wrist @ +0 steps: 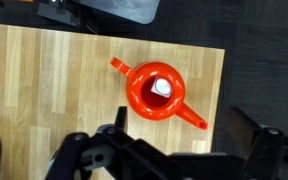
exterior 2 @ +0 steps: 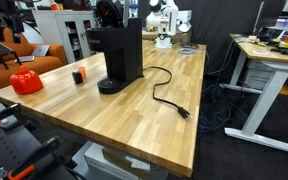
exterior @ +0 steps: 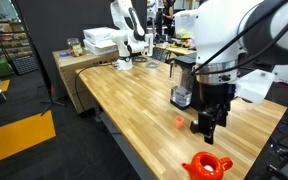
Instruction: Pick up the white bottle and put it in the orange plastic kettle
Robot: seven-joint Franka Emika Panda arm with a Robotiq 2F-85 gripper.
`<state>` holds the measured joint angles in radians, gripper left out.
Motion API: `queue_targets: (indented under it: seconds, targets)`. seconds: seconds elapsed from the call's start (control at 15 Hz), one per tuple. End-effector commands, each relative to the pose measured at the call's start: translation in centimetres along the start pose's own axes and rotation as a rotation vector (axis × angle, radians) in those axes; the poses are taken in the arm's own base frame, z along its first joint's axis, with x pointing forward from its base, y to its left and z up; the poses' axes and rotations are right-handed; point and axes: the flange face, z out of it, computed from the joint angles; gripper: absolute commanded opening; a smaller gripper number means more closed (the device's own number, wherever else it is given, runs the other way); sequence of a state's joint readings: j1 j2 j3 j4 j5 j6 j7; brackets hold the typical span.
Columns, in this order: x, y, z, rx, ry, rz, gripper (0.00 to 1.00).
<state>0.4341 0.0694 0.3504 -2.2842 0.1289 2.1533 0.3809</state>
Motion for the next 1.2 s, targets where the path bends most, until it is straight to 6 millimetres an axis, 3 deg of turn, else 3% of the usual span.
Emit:
queue_targets:
  seconds: [0.0, 0.2, 0.47, 0.67, 0.8, 0.87, 1.13]
  targets:
    - [-2.8, 4.0, -2.0, 0.034, 0.070, 0.076, 1.00]
    - [-5.2, 8.6, -3.1, 0.048, 0.105, 0.181, 1.00]
    - [-8.1, 14.9, -2.5, 0.078, 0.115, 0.315, 1.00]
    - [-10.5, 18.5, -2.3, 0.105, 0.121, 0.388, 1.00]
    - [-11.9, 20.1, -2.3, 0.148, 0.131, 0.420, 1.00]
    - [-10.6, 19.4, -2.2, 0.103, 0.101, 0.410, 1.00]
    - [-11.7, 19.9, -2.6, 0.128, 0.127, 0.425, 1.00]
